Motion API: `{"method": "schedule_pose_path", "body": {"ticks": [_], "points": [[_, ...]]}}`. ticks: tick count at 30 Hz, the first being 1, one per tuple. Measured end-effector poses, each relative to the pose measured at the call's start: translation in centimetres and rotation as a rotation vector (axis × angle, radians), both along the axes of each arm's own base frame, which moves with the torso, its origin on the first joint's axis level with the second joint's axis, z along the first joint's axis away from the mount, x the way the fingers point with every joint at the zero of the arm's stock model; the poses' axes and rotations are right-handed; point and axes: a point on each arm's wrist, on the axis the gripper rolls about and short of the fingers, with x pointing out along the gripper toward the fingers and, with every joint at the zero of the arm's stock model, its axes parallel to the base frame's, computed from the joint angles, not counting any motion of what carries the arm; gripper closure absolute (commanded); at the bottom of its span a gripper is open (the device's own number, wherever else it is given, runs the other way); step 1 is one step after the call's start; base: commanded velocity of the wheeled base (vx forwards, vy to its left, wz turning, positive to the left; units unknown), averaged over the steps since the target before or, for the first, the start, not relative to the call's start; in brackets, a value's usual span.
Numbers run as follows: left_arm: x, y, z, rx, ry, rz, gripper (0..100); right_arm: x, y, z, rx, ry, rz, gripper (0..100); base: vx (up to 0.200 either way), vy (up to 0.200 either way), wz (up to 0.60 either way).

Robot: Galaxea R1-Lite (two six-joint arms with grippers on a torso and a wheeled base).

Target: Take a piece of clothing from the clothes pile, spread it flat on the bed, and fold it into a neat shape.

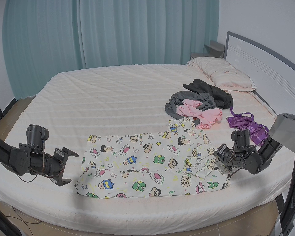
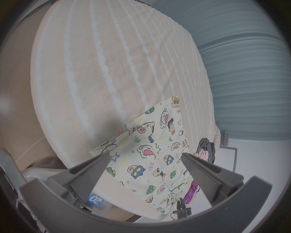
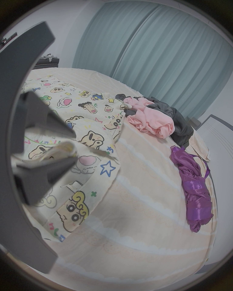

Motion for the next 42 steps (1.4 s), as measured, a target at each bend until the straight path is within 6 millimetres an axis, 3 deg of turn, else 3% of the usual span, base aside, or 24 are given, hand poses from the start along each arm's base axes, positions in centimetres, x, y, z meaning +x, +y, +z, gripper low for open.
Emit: {"method": "schedule_pose_path", "body": {"ticks": [10, 20, 27, 42], "points": [[0.0, 0.0, 0.0, 0.000, 0.000, 0.000, 0, -0.8, 0.0, 0.8, 0.000, -0.002, 0.003, 100, 0.000, 0.000, 0.00], [0.0, 0.0, 0.1, 0.000, -0.001, -0.002, 0, -3.7, 0.6, 4.2, -0.008, 0.017, 0.043, 100, 0.000, 0.000, 0.00], [-0.1, 0.0, 0.0, 0.000, 0.001, -0.001, 0, -4.4, 1.8, 7.2, -0.003, -0.013, 0.084, 100, 0.000, 0.000, 0.00], [-0.1, -0.1, 0.0, 0.000, 0.003, -0.003, 0, -7.0, 1.7, 10.0, -0.035, 0.046, 0.119, 100, 0.000, 0.000, 0.00]]}}
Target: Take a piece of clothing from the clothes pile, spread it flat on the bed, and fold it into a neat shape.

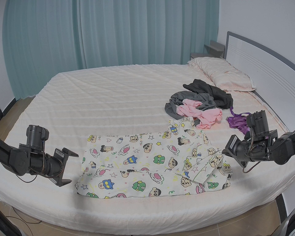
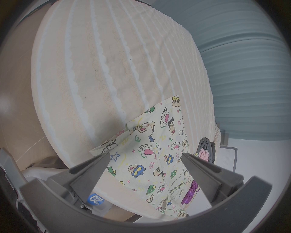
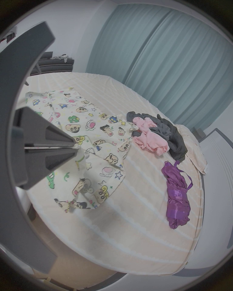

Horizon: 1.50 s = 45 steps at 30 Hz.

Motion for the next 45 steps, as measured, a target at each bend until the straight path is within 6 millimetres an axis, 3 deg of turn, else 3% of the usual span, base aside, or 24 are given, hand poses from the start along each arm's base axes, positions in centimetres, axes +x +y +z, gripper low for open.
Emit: {"method": "schedule_pose_path", "body": {"ticks": [12, 21, 22, 29, 35, 45], "points": [[0.0, 0.0, 0.0, 0.001, 0.000, 0.000, 0, -3.9, 1.0, -1.9, -0.095, 0.073, 0.038, 100, 0.000, 0.000, 0.00], [0.0, 0.0, 0.0, 0.000, 0.001, 0.000, 0, -5.6, 1.0, -3.3, -0.158, 0.105, 0.076, 100, 0.000, 0.000, 0.00], [0.0, 0.0, -0.1, 0.000, 0.002, 0.000, 0, -5.7, 1.0, -3.5, -0.162, 0.108, 0.081, 0, 0.000, 0.000, 0.00], [-0.1, 0.0, -0.1, 0.000, 0.003, -0.002, 0, -6.7, 0.7, -4.5, -0.221, 0.145, 0.130, 0, 0.000, 0.000, 0.00], [-0.1, 0.0, -0.1, 0.000, 0.003, -0.001, 0, -6.7, 0.8, -3.8, -0.221, 0.111, 0.145, 0, 0.000, 0.000, 0.00], [-0.2, -0.1, 0.0, -0.005, 0.001, -0.009, 0, -5.5, 4.1, -2.7, -0.118, 0.065, 0.260, 0, 0.000, 0.000, 0.00]]}}
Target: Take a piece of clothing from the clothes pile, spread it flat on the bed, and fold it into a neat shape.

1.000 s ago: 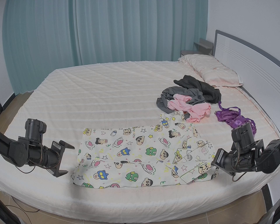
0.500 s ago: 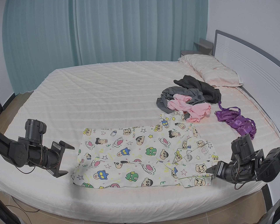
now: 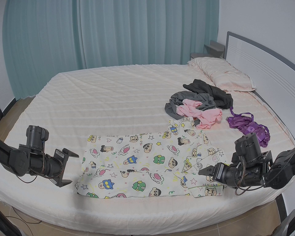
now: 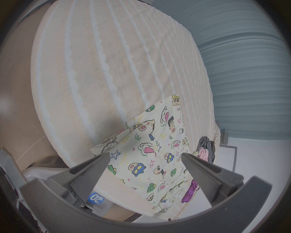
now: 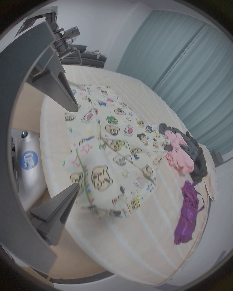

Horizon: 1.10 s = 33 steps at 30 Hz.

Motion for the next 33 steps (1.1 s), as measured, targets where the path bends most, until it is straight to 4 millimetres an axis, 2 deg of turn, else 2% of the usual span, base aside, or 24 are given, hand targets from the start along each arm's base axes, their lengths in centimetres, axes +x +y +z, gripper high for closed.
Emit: {"method": "schedule_pose_path", "body": {"ticks": [11, 16, 23, 28, 33], "points": [[-0.1, -0.1, 0.0, -0.010, 0.001, -0.022, 0, 3.8, 6.5, -2.0, 0.087, -0.016, 0.097, 0, 0.000, 0.000, 0.00], [-0.2, -0.3, -0.1, -0.010, 0.004, -0.034, 0, 5.4, 8.8, -3.7, 0.085, -0.006, 0.123, 0, 0.000, 0.000, 0.00], [-0.3, -0.6, -0.3, -0.010, 0.011, -0.046, 0, 6.4, 10.5, -5.4, 0.072, 0.007, 0.142, 0, 0.000, 0.000, 0.00], [-0.4, -0.7, -0.3, -0.010, 0.013, -0.049, 0, 7.2, 10.8, -6.5, 0.043, 0.006, 0.152, 0, 0.000, 0.000, 0.00], [-0.4, -0.8, -0.3, -0.010, 0.013, -0.052, 0, 9.0, 10.6, -6.7, 0.051, -0.032, 0.130, 0, 0.000, 0.000, 0.00]]}}
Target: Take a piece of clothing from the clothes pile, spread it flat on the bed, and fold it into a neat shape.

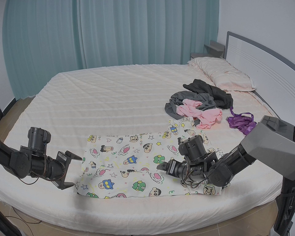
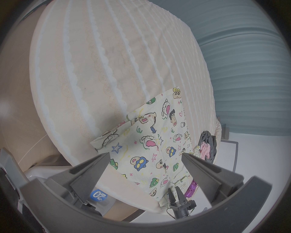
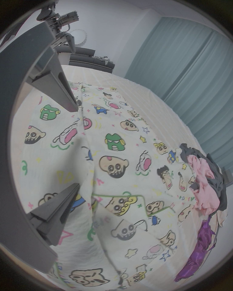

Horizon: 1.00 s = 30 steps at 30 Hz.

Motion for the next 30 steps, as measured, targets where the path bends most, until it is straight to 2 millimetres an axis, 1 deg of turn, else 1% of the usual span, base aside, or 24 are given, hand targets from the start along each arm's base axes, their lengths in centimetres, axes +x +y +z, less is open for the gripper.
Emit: {"method": "schedule_pose_path", "body": {"ticks": [4, 7, 10, 13, 17, 20, 24, 30], "points": [[0.0, 0.0, 0.0, 0.000, 0.001, -0.001, 0, 0.7, 0.0, 0.1, 0.013, -0.032, -0.003, 0, 0.000, 0.000, 0.00], [0.0, 0.0, 0.0, 0.000, 0.001, -0.001, 0, 0.6, -0.1, 0.0, 0.013, -0.038, -0.001, 0, 0.000, 0.000, 0.00], [0.0, 0.0, 0.0, 0.000, 0.000, -0.001, 0, 0.0, -0.3, 0.2, 0.012, -0.036, 0.006, 0, 0.000, 0.000, 0.00], [0.0, 0.0, 0.0, 0.000, 0.000, -0.001, 0, -0.7, -0.7, 1.0, 0.019, -0.040, 0.011, 0, 0.000, 0.000, 0.00], [0.0, 0.0, 0.0, 0.001, 0.001, -0.001, 0, -2.0, -1.5, 2.3, 0.030, -0.046, 0.016, 0, 0.000, 0.000, 0.00], [0.0, 0.0, -0.1, 0.001, 0.002, -0.001, 0, -3.0, -2.5, 2.7, 0.027, -0.037, 0.011, 0, 0.000, 0.000, 0.00], [0.0, -0.1, -0.1, 0.001, 0.002, -0.004, 0, -3.6, -3.7, 2.5, 0.017, -0.014, -0.005, 0, 0.000, 0.000, 0.00], [0.0, -0.1, -0.1, 0.001, 0.004, -0.006, 0, -3.3, -4.7, 1.0, 0.010, 0.009, -0.023, 0, 0.000, 0.000, 0.00]]}}
